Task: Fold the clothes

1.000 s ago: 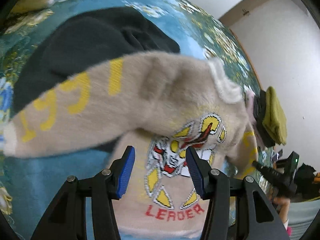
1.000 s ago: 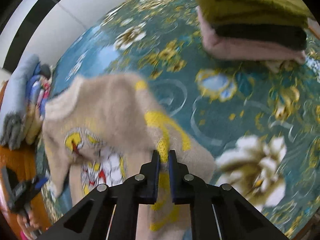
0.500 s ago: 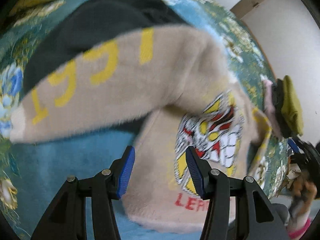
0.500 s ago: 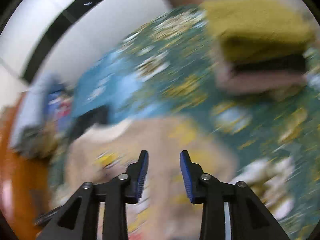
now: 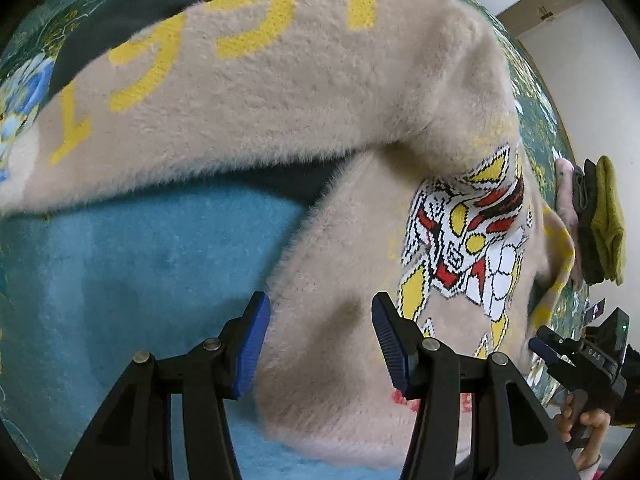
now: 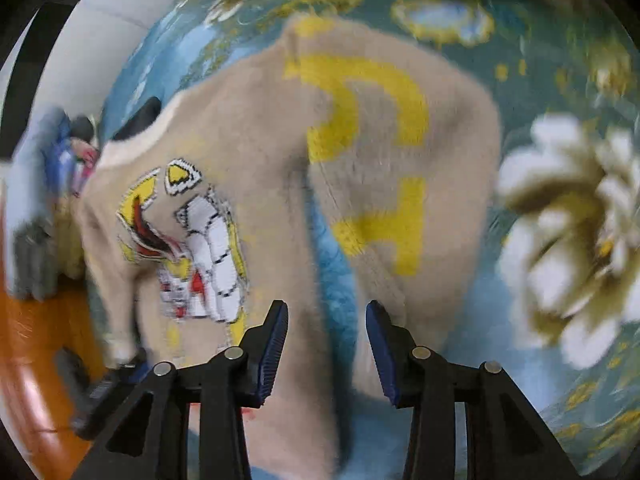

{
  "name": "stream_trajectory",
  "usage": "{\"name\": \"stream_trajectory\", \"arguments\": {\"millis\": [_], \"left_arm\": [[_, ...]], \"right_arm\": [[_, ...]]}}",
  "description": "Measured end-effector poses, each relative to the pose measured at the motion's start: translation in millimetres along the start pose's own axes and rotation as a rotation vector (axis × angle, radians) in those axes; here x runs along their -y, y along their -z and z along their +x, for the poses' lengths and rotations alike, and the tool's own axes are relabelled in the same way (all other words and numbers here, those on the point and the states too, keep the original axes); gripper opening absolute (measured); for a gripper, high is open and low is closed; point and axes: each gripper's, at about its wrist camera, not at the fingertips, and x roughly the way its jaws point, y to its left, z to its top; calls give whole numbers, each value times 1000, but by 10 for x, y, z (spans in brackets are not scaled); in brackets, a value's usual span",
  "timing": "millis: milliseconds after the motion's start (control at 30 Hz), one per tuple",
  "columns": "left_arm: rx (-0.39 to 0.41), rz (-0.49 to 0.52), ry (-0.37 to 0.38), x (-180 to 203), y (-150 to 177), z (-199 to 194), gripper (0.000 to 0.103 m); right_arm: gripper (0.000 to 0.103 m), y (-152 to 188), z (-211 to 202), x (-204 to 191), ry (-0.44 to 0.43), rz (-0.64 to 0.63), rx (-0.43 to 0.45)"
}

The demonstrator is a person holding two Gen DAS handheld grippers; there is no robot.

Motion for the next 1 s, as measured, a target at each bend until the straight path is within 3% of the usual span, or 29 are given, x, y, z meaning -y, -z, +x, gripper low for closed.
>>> {"name": "stream_trajectory", "arguments": {"millis": [200,267,300,400,567,700,867,933,1000], "left_arm": [[-15,-58,51,-83,52,63,56],[-12,-63,58,-101,91,57,55],[-7,-71,55,-125,118,42,55],[1,-88,47,-146,192,18,37],[8,-55,34,-41,316,-73,13],[25,-31,31,53,404,-247,9],[3,83,-2,171,501,-462,8],[-25,96,-33,79,544,-424,8],[-50,42,-18,-40,555,-329,8]], "right_arm": [[44,118,426,-106,-36,-36,-214],[42,161,484,-116,-36,-34,-246],[37,164,466,-114,-39,-33,-240],[22,168,394,-90,-66,-19,-220],[12,211,220,-112,-94,-37,-197],[11,266,60,-150,-108,-65,-185],[11,334,-126,-198,-120,-101,-172],[11,363,-94,-223,-83,-117,-180],[11,366,-41,-216,-51,-117,-193]]}}
